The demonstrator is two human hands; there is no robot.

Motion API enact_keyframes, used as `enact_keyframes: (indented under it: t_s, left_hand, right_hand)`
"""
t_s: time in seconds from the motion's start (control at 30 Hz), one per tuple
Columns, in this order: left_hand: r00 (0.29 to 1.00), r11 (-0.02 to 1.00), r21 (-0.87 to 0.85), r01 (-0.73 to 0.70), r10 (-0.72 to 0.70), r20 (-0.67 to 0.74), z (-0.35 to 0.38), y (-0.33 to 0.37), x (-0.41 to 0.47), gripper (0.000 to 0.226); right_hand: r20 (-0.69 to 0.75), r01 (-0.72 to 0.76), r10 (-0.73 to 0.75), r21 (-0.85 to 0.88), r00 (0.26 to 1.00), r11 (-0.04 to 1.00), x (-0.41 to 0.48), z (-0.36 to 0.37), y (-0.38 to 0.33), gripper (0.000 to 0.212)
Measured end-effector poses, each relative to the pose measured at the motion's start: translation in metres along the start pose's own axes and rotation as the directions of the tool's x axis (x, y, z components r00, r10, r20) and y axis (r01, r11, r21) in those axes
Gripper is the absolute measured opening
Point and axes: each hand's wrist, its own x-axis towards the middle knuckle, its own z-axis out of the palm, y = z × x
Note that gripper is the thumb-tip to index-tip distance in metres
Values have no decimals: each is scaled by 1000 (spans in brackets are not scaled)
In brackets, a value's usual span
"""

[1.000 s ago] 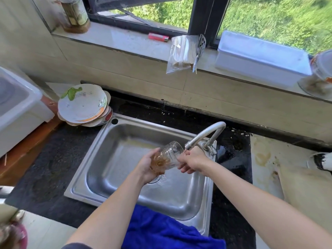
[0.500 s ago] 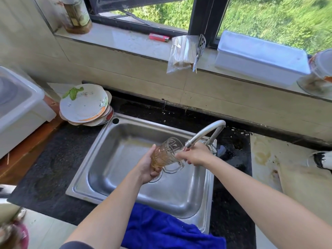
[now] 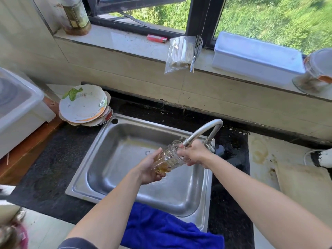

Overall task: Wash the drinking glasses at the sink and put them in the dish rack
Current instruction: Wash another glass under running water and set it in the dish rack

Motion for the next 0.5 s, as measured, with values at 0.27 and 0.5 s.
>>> enact_keyframes:
  t_s: [0.27,0.5]
  left_hand:
    - [966,786,-586,-197,257,20,4,-8,-2,48]
    - [984,950,-257,-179,178,-27,6,2,-5,33]
  right_hand:
    - [0,-167,176,308,984,937,-8,8,10,9]
    - [48,-97,97,0,994,995,-14,6,-4,10]
